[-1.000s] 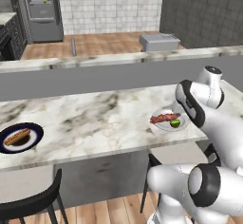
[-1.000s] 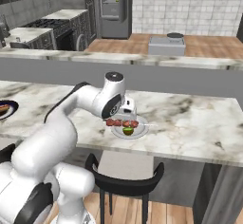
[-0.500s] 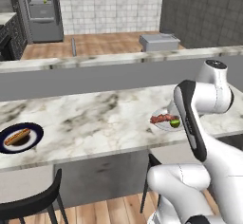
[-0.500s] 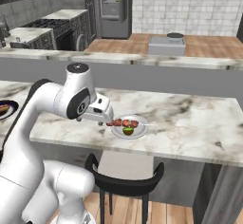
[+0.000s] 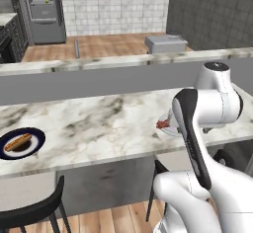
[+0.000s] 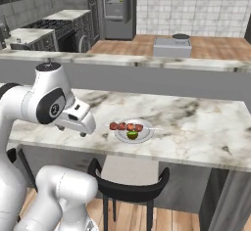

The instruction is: Pick up the pear and kiwi from the fridge and place one fruit on each plate on the dining counter.

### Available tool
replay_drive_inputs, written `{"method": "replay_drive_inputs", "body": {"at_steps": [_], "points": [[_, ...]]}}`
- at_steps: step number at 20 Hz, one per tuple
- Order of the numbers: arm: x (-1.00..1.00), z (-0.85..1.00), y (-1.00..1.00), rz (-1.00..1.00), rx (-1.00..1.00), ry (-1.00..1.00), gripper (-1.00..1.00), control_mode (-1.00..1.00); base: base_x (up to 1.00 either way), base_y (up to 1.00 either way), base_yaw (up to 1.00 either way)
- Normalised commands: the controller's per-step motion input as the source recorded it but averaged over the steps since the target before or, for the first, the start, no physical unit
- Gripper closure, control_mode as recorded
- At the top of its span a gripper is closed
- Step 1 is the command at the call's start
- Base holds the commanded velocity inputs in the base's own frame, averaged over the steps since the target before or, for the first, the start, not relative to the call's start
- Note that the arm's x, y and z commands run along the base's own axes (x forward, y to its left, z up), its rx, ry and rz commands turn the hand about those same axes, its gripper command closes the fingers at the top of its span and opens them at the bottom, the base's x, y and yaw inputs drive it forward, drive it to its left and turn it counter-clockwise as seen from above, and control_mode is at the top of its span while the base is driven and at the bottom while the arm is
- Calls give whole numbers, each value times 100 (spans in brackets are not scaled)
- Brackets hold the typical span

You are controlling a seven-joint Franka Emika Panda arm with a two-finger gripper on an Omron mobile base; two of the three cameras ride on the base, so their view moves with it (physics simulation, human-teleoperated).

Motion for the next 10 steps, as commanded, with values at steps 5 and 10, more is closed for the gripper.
{"method": "replay_drive_inputs", "body": {"at_steps": [5,10], "points": [[-40,0,0,-1,-2,-7,-100,-100,0,0,0],[-11,0,0,9,3,-4,-100,-100,0,0,0]]}}
